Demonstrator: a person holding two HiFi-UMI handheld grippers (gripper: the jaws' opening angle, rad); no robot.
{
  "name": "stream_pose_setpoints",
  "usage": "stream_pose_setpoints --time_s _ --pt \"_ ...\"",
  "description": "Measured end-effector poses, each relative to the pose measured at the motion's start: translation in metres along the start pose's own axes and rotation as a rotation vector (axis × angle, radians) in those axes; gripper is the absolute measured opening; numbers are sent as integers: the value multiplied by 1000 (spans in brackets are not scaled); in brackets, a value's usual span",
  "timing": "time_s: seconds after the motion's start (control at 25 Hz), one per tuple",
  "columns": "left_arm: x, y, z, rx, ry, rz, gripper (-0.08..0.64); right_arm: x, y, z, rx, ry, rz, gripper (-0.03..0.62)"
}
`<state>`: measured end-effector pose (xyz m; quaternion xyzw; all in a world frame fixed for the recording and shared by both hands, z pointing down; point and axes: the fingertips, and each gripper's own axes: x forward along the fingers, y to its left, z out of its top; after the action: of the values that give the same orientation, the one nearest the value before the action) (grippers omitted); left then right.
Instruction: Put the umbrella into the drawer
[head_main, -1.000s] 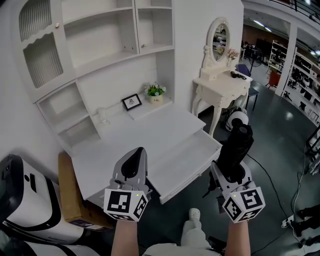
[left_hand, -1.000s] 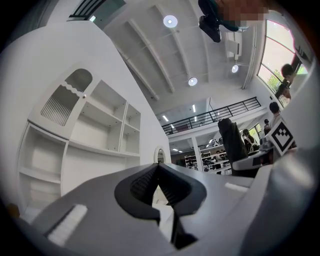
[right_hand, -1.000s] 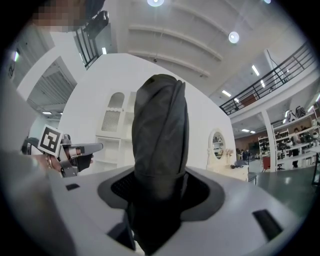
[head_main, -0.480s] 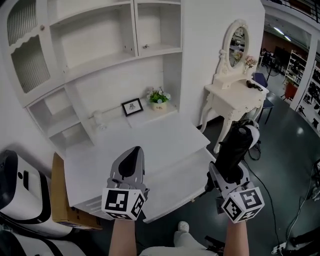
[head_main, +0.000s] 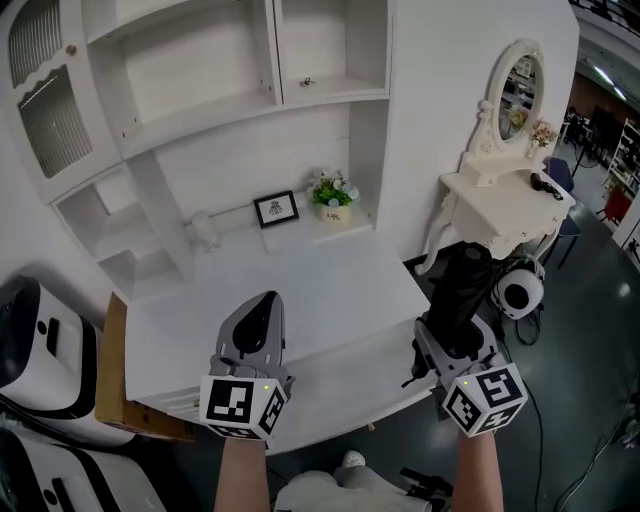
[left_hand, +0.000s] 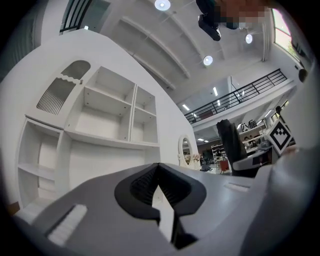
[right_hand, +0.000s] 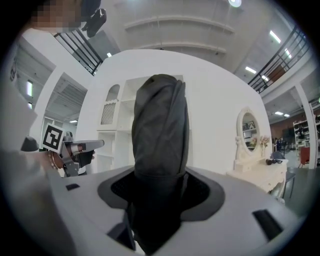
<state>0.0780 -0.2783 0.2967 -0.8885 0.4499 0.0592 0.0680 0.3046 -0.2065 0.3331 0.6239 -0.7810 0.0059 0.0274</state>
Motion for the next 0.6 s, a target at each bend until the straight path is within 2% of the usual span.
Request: stream_pose_setpoints --time_s 0.2,0.36,0.48,0.6 --pt "-6 15 -10 13 35 68 9 29 0 -14 17 34 68 252" --pt "-22 37 -10 13 46 145 9 49 16 -21 19 55 131 253" --pt "-34 54 -11 4 48 189 9 61 34 -27 -18 89 188 252" --pt "-40 63 -12 2 51 203 9 72 53 -38 -96 152 259 252"
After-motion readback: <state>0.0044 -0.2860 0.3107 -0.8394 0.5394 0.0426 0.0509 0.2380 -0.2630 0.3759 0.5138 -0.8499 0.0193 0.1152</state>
